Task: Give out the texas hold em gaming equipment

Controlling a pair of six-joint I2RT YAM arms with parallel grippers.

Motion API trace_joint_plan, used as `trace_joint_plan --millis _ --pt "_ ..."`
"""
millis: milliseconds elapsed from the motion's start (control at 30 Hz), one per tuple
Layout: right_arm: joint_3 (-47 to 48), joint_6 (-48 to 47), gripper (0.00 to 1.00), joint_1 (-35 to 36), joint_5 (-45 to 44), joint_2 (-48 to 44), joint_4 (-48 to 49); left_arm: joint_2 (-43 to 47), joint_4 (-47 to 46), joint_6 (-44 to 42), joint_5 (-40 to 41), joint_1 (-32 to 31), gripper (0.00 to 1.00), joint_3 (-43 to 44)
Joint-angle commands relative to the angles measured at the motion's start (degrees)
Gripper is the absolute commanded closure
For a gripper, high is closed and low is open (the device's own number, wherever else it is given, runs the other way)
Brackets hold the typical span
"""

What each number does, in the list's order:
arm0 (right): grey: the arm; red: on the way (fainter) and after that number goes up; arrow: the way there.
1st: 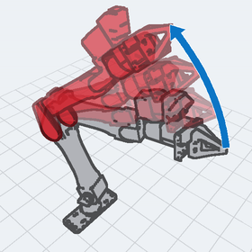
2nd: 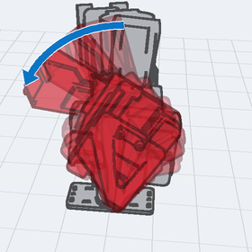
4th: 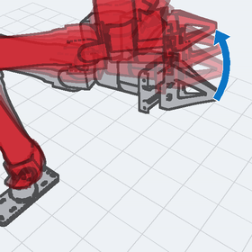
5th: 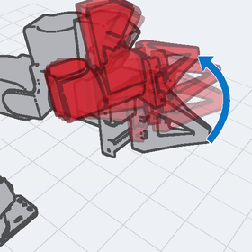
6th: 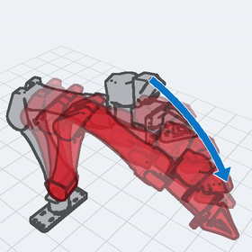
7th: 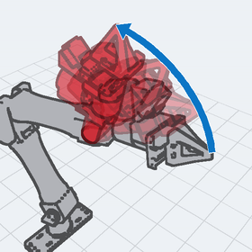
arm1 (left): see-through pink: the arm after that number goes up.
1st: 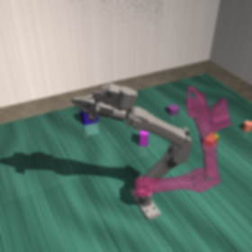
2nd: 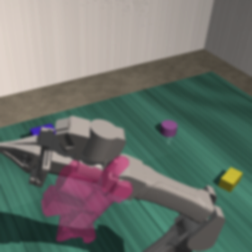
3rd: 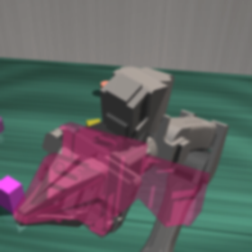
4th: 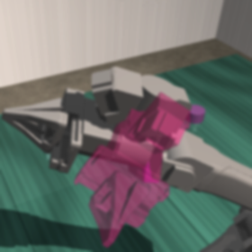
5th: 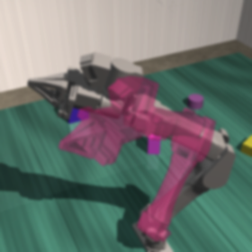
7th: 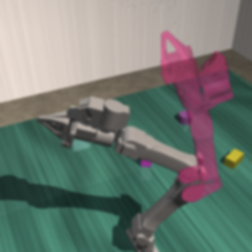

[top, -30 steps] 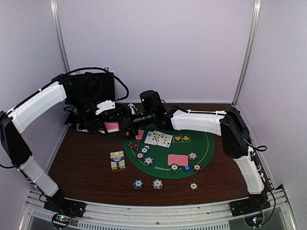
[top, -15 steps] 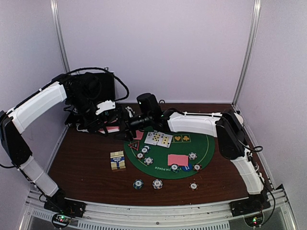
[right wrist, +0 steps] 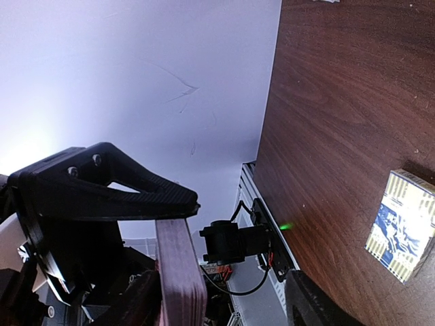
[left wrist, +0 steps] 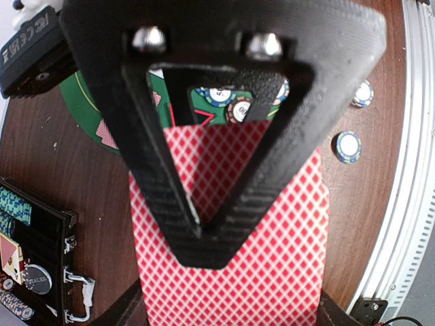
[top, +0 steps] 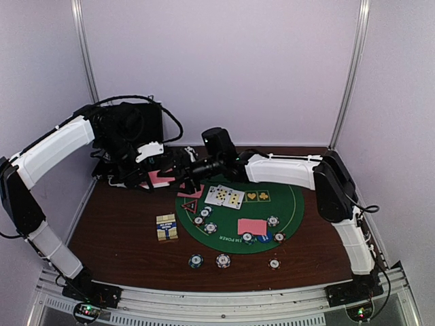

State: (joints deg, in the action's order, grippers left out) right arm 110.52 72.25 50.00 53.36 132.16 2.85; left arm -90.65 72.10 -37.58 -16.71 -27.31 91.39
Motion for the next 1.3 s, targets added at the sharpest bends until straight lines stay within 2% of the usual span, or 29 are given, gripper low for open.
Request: trace_joint_plan --millis 0,267,667,767,900,1033,1267 --pt "-2.14 -1.82 0.42 -1.52 -0.68 -2.09 -5.0 1.17 -0.68 -0.07 -1.03 0.33 1.0 1.33" --pt "-2.39 -2.63 0.52 -2.09 -0.48 -4.88 -5.66 1.1 -0.7 -0.12 -1.04 0.33 1.0 1.32" --pt "-4.74 -0.49 0.84 -3.09 0.05 -8.35 -3.09 0.91 -0.68 -0.18 -0.55 0.33 1.0 1.34" --pt "-5.97 0.36 0.89 -3.67 -0.15 -9.26 -3.03 0.67 -0.71 -0.25 -0.17 0.33 1.0 1.17" --pt "-10.07 5.07 0.99 -5.31 0.3 -10.22 4.14 0.5 -0.7 -0.24 0.09 0.33 1.0 1.31" --pt "-14.08 7.17 1.0 -6.94 0.77 -12.05 8.1 0.56 -0.66 -0.29 0.18 0.33 1.0 1.18" --pt "-20.48 4.06 1.0 -12.43 0.86 -17.26 6.27 0.82 -0.72 -0.44 0.47 0.33 1.0 0.71"
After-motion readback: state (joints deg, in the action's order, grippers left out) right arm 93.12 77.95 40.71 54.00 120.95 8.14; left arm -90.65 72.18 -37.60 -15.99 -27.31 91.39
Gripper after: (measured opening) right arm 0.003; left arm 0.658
